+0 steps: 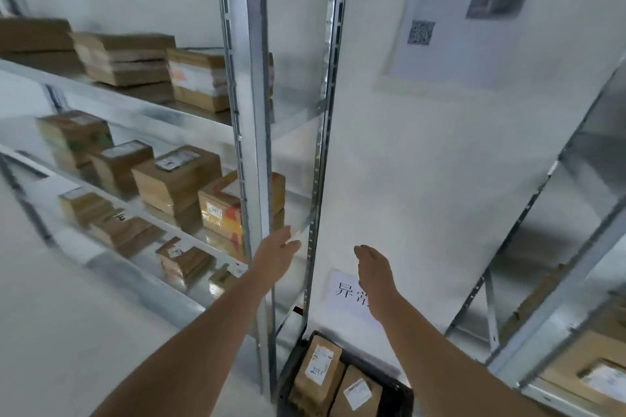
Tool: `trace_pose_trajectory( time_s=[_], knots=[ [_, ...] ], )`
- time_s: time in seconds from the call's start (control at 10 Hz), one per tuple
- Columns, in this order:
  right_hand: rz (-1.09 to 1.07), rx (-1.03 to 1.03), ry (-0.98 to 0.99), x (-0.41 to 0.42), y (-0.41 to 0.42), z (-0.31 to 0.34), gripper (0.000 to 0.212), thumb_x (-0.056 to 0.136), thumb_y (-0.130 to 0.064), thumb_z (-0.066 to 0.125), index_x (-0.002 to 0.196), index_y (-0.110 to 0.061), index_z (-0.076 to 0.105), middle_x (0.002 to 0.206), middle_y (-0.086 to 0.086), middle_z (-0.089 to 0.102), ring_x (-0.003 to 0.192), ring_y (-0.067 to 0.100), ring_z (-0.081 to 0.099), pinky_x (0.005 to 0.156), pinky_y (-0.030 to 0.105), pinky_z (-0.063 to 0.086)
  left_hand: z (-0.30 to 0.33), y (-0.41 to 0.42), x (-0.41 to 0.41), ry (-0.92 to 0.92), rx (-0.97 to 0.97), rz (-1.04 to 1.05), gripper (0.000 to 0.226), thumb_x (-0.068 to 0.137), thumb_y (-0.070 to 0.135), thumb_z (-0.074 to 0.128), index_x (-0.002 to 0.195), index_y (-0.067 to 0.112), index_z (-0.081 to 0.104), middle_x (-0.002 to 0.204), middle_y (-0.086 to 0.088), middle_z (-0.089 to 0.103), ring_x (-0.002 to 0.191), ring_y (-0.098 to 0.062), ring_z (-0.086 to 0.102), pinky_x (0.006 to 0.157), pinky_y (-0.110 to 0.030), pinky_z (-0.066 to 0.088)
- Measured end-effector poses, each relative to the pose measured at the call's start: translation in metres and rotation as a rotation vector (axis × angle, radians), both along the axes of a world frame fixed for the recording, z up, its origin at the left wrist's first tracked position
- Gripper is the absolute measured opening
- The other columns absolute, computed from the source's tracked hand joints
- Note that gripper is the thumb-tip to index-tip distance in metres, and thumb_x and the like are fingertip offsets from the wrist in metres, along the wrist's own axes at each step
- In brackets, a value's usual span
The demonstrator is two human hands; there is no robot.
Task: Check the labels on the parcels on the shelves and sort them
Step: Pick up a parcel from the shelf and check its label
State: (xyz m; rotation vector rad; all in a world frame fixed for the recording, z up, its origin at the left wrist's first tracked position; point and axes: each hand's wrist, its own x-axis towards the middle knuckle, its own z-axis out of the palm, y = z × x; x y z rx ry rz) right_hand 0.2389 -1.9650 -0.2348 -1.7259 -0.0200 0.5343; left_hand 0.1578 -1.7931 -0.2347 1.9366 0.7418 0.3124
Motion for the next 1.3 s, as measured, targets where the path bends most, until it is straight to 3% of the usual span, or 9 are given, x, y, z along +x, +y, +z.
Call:
trace_pose_trajectory(
  time_s=[0.1,0.3,0.5,0.7,0.8,0.9,1.0,1.1,1.3],
  knots=[
    [0.039,-0.021,-0.051,-0.011,0.002,0.008,0.042,0.104,-0.024,0.049,0.143,-0.006,0.053,0.114,0.006,0.054,0.1,0.023,0.047,0.096,0.036,0.04,0.006,0.002,-0.026,-0.047,0.0,0.029,0.037,0.104,0.012,0.052,0.08,0.038,0.044,0.085,0.018,0.048,0.088,-0.01,0.052,0.08,-0.017,0.045],
    [0.096,-0.046,-0.115,-0.041,0.03,0.024,0.041,0.106,-0.018,0.047,0.138,0.008,0.049,0.13,0.029,0.055,0.106,0.035,0.055,0.107,0.045,0.04,0.02,0.03,-0.067,-0.078,0.026,0.111,0.04,0.105,0.013,0.05,0.076,0.037,0.037,0.08,0.017,0.042,0.068,0.002,0.042,0.055,-0.005,0.041],
    [0.218,-0.022,-0.163,-0.078,0.091,0.026,0.028,0.105,-0.021,0.046,0.117,-0.003,0.065,0.095,0.001,0.059,0.085,0.019,0.055,0.087,0.039,0.048,0.016,0.073,-0.119,-0.057,-0.008,0.173,0.016,0.103,0.012,0.051,0.092,0.017,0.061,0.097,0.003,0.057,0.078,-0.009,0.051,0.072,-0.012,0.041],
    [0.271,0.017,-0.103,-0.134,0.186,0.033,0.029,0.105,-0.02,0.047,0.078,-0.025,0.055,0.077,-0.01,0.051,0.072,0.007,0.052,0.067,0.016,0.042,0.021,0.154,-0.195,-0.053,0.029,0.275,0.031,0.104,0.02,0.054,0.131,0.006,0.059,0.117,-0.004,0.062,0.105,-0.023,0.056,0.086,-0.026,0.048],
    [0.413,-0.162,-0.261,-0.156,0.268,0.03,0.022,0.108,-0.014,0.042,0.123,-0.013,0.057,0.097,-0.008,0.056,0.1,0.008,0.056,0.084,0.01,0.041,0.025,0.217,-0.243,-0.125,-0.005,0.355,0.025,0.101,0.019,0.06,0.122,0.006,0.065,0.115,-0.008,0.066,0.107,-0.027,0.062,0.084,-0.021,0.05],
    [0.487,-0.164,-0.391,-0.183,0.329,0.029,0.038,0.108,-0.012,0.043,0.145,-0.006,0.046,0.144,0.011,0.055,0.135,0.023,0.051,0.108,0.026,0.038,0.031,0.276,-0.295,-0.206,-0.049,0.457,0.01,0.1,0.01,0.061,0.1,0.014,0.071,0.1,-0.002,0.071,0.095,-0.021,0.065,0.065,-0.009,0.045],
    [0.499,-0.227,-0.45,-0.216,0.396,0.03,0.023,0.107,-0.019,0.044,0.12,-0.008,0.06,0.125,0.018,0.063,0.117,0.031,0.06,0.09,0.032,0.046,0.037,0.336,-0.339,-0.246,-0.074,0.519,0.018,0.097,0.006,0.062,0.097,0.024,0.066,0.1,0.002,0.066,0.094,-0.016,0.058,0.071,-0.017,0.043],
    [0.461,-0.179,-0.393,-0.247,0.463,0.032,0.022,0.109,-0.024,0.037,0.106,-0.011,0.055,0.104,0.009,0.057,0.091,0.018,0.053,0.079,0.03,0.045,0.039,0.397,-0.375,-0.242,-0.084,0.566,0.029,0.099,0.006,0.061,0.122,0.022,0.064,0.112,0.005,0.059,0.106,-0.014,0.053,0.088,-0.02,0.036],
    [0.556,-0.13,-0.318,-0.282,0.566,0.032,0.035,0.105,-0.022,0.046,0.123,0.003,0.063,0.096,0.008,0.057,0.079,0.018,0.051,0.064,0.028,0.041,0.026,0.501,-0.411,-0.198,-0.135,0.597,0.05,0.1,0.012,0.063,0.147,0.006,0.05,0.146,-0.007,0.057,0.13,-0.021,0.054,0.099,-0.023,0.036]
  ],
)
